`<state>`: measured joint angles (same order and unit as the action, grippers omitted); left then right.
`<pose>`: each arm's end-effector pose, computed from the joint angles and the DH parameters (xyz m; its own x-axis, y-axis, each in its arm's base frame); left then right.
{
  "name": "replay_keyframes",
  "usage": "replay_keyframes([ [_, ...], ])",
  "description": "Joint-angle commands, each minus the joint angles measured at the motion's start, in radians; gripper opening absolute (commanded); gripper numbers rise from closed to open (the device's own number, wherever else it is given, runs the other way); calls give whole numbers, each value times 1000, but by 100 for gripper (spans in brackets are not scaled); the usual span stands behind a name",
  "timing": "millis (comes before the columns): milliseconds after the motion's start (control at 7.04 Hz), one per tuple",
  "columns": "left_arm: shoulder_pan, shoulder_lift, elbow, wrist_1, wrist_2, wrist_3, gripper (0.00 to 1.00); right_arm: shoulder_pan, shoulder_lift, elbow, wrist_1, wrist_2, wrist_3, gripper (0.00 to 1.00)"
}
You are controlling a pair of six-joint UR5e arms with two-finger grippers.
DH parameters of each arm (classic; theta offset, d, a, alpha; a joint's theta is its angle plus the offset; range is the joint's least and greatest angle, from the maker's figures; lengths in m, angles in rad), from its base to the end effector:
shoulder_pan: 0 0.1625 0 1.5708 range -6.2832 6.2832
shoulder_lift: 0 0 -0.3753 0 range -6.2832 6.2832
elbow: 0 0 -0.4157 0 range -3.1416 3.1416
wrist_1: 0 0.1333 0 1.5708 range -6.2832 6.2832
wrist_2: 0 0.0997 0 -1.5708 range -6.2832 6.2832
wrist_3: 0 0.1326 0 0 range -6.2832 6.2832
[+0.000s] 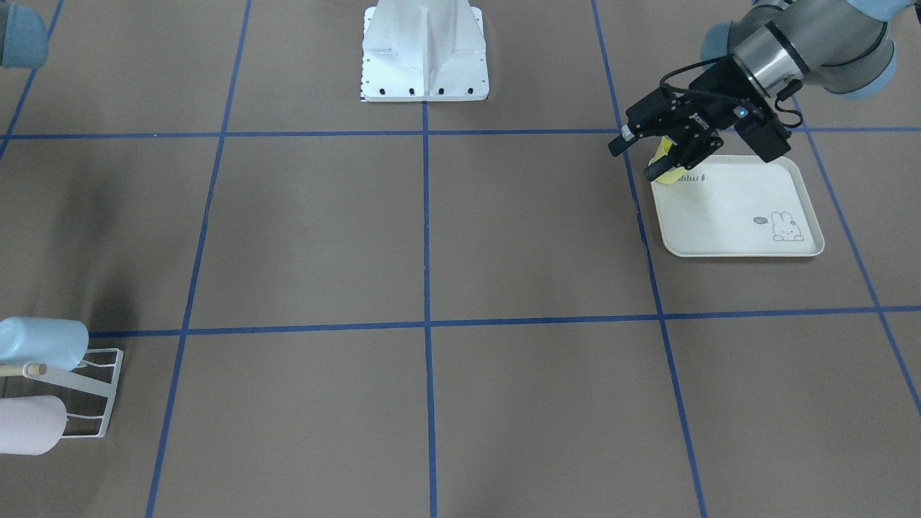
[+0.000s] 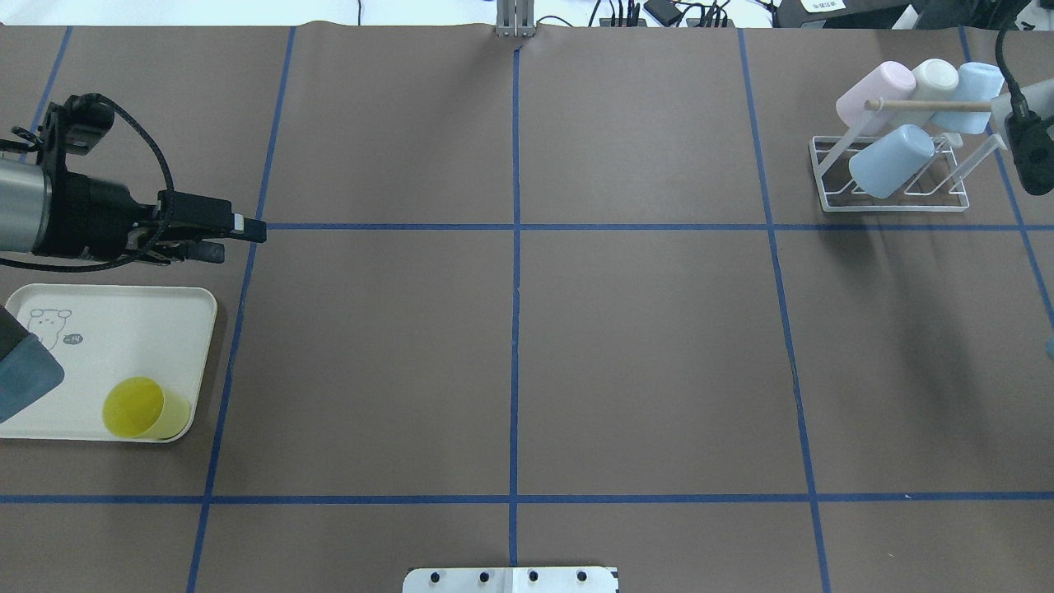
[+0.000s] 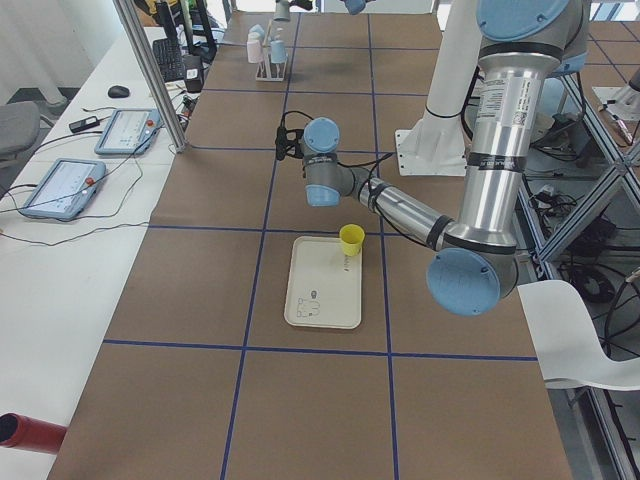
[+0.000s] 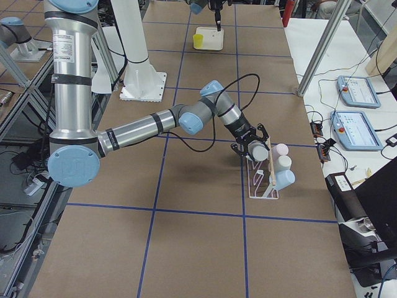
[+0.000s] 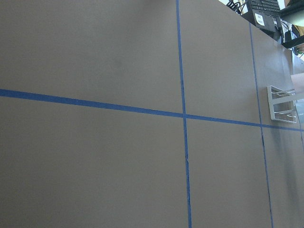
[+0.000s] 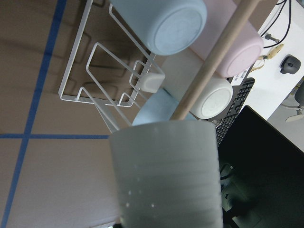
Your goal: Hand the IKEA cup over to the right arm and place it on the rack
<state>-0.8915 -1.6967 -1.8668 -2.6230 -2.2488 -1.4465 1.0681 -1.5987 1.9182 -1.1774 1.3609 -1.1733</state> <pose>0.2995 -0.4507 0.2753 0.0867 0.0464 -0.9952 0.2045 0.9768 0.0633 -0.1213 -0.5546 0.4400 0.0211 -0.7474 -0.6641 0.9919 -0.0678 0.1078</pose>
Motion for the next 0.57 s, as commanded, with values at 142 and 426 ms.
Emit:
replay_keyframes([
  [142,-1,0,0,0,0,0,100,-91,22,-24,-11,-105,-38,0],
  [426,0,2,-2,-2,-2,0,100,-94,46,-54,-11,-129,-153,0],
])
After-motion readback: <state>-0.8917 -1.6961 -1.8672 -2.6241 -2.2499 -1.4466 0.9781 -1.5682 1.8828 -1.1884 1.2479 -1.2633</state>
